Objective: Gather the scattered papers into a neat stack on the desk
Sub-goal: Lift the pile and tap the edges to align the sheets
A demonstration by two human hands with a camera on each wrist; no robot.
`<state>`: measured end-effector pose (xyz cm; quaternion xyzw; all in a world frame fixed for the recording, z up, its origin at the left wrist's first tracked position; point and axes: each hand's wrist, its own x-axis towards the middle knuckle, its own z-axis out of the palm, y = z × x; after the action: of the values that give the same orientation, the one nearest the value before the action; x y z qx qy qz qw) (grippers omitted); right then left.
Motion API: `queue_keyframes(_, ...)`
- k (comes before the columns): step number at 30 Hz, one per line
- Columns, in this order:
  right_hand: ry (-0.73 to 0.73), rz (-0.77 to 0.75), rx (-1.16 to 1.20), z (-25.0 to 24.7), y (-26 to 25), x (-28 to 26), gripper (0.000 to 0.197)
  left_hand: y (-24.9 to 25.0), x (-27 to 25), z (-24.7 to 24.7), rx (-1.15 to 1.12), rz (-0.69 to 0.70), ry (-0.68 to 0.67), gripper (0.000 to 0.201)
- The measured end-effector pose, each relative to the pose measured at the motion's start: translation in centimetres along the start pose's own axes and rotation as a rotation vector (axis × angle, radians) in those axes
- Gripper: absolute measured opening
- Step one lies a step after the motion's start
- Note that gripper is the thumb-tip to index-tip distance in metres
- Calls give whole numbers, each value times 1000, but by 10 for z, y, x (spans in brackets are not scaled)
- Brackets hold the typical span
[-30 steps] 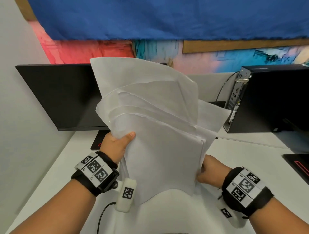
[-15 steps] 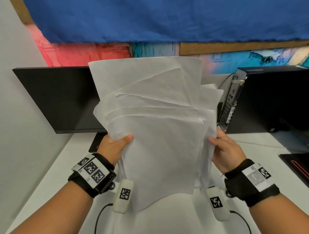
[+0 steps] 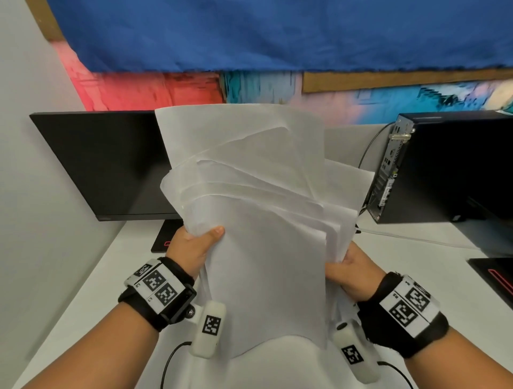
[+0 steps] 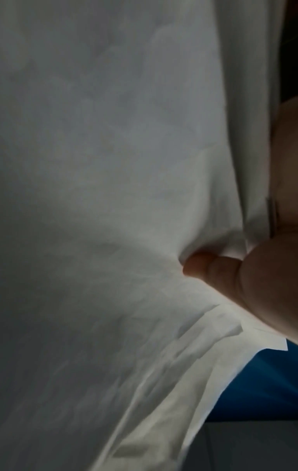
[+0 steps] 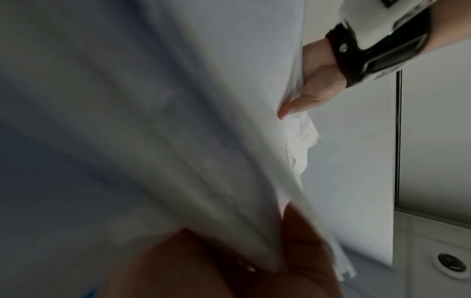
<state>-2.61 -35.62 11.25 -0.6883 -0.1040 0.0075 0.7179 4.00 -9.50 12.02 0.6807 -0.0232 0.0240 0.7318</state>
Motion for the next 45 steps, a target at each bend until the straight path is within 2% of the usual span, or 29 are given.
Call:
queue_keyframes(2,-95,65,-100,-2,1,-3,47,0,0,1,-2,2,20,13)
queue_keyframes(4,-124,122,-172,-4,5,-5,49,0,1,0,2,-5,48,12)
queue_keyframes(6,-105,180,-163,-4,6,-6,40,-1,1,-1,5,-7,64,10)
queue_keyframes(9,-63,248,-134,-5,5,-6,16,0,0,0,11,15,61,11)
queue_keyframes(12,-37,216,-213,-9,2,-7,22,3,0,3,24,35,54,14)
queue_keyframes(14,16,79,-239,-9,-4,-6,18,4,2,2,22,32,52,14)
queue_keyframes(16,90,-117,-193,-11,-10,-5,34,4,4,1,17,29,51,13)
queue_keyframes(17,127,-206,-98,-11,-13,-4,47,4,4,2,16,33,48,13)
queue_keyframes(19,153,-290,141,-12,-23,-2,67,3,3,3,19,43,44,12)
queue_keyframes(21,125,-286,323,-10,-34,-2,72,-1,3,2,17,37,52,12)
queue_keyframes(23,102,-285,372,-9,-34,-2,74,-4,4,0,-11,15,45,12)
queue_keyframes(26,83,-242,305,-2,-25,-2,95,-7,5,0,-62,-18,37,13)
queue_keyframes(28,15,-243,197,3,-21,-6,108,-7,4,2,-72,-13,29,16)
queue_keyframes(30,-37,-274,-50,10,-22,-9,100,-7,3,5,-69,3,37,18)
queue_keyframes(32,9,-309,-317,19,-25,-12,68,-7,1,8,-58,16,62,14)
queue_keyframes(34,69,-322,-425,26,-30,-12,32,-7,1,9,-62,2,76,12)
queue_keyframes(35,88,-290,-434,29,-31,-12,22,-7,1,8,-67,-10,73,11)
queue_keyframes(37,106,-171,-440,27,-31,-8,20,-8,1,5,-80,-33,53,12)
queue_keyframes(40,153,-128,-494,24,-25,-3,44,-8,-1,6,-92,-40,10,16)
queue_keyframes(41,201,-135,-437,21,-25,-2,41,-8,-1,6,-119,-39,-16,18)
queue_keyframes(42,234,-132,-332,18,-27,-2,29,-7,-1,6,-152,-44,-45,21)
queue_keyframes(44,201,-65,-82,13,-35,-3,28,-5,-1,5,-220,-59,-122,22)
queue_keyframes(45,184,-22,21,11,-39,-3,27,-3,0,5,-252,-66,-170,33)
